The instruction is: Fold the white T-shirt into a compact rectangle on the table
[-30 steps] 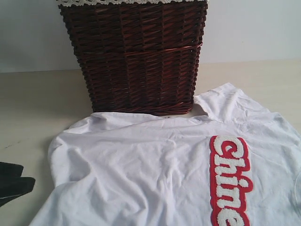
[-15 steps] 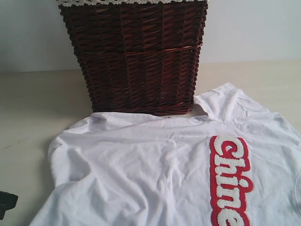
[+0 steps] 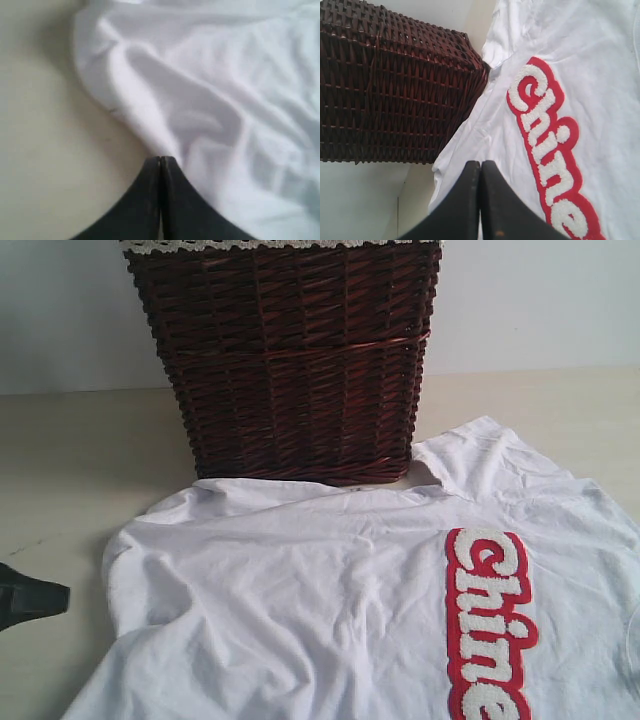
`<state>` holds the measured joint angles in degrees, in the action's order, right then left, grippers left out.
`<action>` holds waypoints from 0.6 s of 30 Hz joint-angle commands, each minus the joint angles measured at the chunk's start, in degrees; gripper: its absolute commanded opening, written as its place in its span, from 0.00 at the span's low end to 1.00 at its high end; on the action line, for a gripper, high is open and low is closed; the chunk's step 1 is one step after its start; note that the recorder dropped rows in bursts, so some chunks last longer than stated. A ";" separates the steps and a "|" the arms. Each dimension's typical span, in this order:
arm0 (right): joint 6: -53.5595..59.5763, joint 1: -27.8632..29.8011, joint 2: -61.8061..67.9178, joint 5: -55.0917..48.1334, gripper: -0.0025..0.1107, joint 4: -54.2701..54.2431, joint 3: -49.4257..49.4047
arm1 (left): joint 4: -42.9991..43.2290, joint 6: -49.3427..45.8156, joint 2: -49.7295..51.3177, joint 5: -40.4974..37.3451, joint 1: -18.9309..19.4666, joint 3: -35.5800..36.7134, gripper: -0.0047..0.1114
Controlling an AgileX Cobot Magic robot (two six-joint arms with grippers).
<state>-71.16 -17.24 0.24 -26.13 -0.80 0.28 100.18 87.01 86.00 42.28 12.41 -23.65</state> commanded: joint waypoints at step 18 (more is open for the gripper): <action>0.15 0.02 -0.24 0.55 0.02 0.41 -0.06 | -0.23 -1.40 20.75 22.16 1.79 -17.50 0.04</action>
<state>-71.27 -17.24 0.24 -26.13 -0.80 0.28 100.50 87.32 106.75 68.94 13.60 -36.92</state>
